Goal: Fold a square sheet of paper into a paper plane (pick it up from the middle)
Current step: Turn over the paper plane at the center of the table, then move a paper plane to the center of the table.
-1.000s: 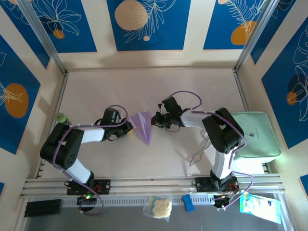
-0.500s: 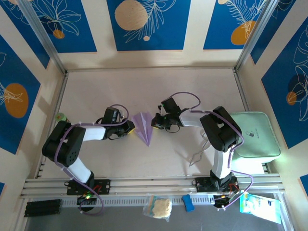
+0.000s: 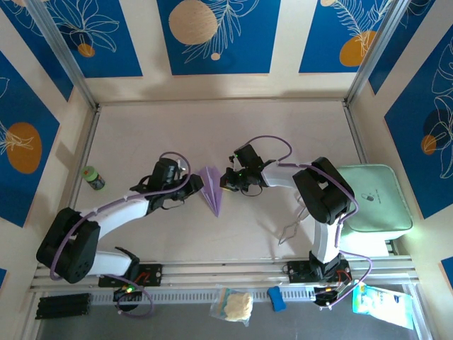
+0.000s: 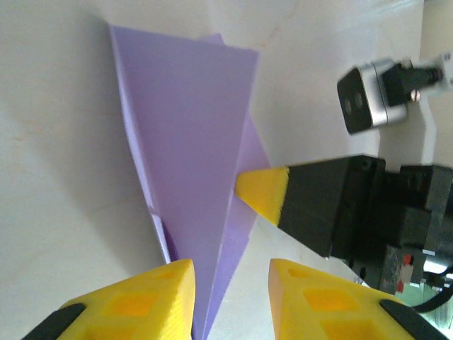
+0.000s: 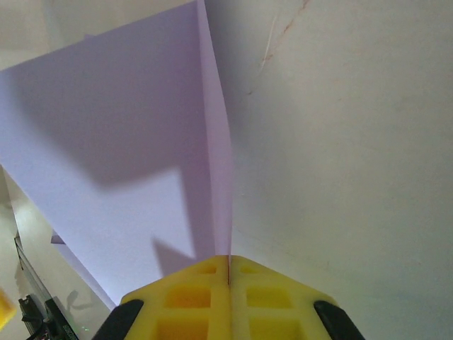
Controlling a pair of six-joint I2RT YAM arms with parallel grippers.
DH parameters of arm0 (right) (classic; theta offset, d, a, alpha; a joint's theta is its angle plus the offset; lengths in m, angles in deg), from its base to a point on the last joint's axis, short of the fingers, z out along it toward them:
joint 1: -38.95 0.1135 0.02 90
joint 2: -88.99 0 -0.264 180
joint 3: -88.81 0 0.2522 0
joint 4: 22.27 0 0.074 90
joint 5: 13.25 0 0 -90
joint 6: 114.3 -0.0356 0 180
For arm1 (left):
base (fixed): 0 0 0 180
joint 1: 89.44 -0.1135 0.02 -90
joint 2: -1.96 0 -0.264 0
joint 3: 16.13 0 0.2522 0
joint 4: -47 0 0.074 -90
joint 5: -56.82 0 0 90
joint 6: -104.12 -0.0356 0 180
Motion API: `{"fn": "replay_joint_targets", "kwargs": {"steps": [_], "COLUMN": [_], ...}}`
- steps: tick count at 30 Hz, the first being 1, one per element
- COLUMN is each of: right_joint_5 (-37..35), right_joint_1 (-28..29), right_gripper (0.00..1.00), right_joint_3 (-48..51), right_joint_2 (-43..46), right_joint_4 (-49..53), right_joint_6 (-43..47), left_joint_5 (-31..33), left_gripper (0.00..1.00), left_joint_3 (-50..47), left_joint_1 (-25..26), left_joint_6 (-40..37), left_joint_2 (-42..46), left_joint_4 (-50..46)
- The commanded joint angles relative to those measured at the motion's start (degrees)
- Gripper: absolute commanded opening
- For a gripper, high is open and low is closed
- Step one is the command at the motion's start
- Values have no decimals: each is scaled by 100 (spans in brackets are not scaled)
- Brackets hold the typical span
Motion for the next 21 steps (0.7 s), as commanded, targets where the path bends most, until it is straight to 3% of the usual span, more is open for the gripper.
{"fn": "replay_joint_targets", "kwargs": {"steps": [1, 10, 21], "right_joint_5": [21, -5, -5], "right_joint_1": [51, 70, 63], "right_gripper": [4, 4, 4], "right_joint_3": [-115, -91, -107], "right_joint_2": [112, 107, 49], "right_joint_4": [94, 77, 85], "right_joint_6": [16, -6, 2], "left_joint_5": [272, 565, 347], "left_gripper": [34, 39, 40], "left_joint_3": [144, 549, 666], "left_joint_1": [232, 425, 507], "left_joint_6": [33, -117, -161], "left_joint_2": [-159, -808, -1136], "left_joint_4": [-130, -491, -587]}}
